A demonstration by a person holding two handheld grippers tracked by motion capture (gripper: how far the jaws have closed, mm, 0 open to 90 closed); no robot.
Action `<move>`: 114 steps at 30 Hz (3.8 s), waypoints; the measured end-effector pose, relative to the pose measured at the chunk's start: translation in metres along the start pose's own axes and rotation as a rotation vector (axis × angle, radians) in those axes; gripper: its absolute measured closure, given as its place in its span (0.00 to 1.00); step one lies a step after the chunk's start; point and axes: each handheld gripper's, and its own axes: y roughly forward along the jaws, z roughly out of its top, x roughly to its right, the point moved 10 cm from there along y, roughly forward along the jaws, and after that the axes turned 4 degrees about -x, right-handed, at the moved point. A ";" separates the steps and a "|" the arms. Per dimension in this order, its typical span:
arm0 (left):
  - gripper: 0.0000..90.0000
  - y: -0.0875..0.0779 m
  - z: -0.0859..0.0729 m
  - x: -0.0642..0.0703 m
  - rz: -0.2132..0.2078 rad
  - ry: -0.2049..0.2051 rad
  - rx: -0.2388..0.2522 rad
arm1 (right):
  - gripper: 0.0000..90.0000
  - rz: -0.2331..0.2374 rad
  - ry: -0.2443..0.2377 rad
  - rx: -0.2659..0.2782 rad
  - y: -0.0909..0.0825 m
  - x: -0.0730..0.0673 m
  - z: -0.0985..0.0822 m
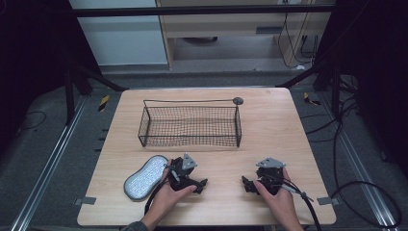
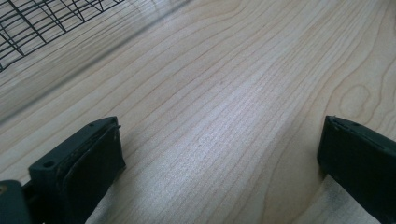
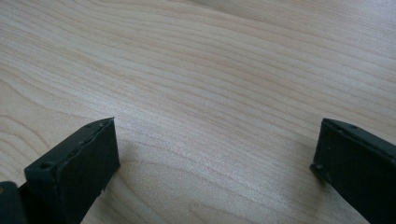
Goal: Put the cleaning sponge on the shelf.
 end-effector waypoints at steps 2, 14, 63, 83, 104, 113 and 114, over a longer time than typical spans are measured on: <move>0.03 -0.003 -0.001 -0.001 -0.003 0.004 -0.004 | 0.00 0.000 0.000 0.000 0.000 0.000 0.000; 0.04 -0.055 0.006 -0.043 0.080 -0.041 0.068 | 0.00 -0.001 0.001 0.001 0.001 -0.001 0.001; 0.04 -0.130 -0.033 -0.101 0.104 -0.029 -0.260 | 0.00 0.020 -0.026 0.000 0.001 -0.005 0.001; 0.04 -0.126 -0.055 -0.100 0.058 0.005 -0.384 | 0.00 0.014 -0.020 0.000 0.001 -0.005 0.001; 0.04 -0.105 -0.069 -0.099 0.013 0.004 -0.503 | 0.00 0.015 -0.020 -0.001 0.001 -0.006 0.001; 0.04 -0.097 -0.073 -0.099 0.007 -0.006 -0.521 | 0.00 0.020 -0.026 -0.001 0.001 -0.007 0.001; 0.04 -0.096 -0.074 -0.100 0.005 -0.009 -0.522 | 0.00 0.020 -0.027 -0.002 0.001 -0.007 0.001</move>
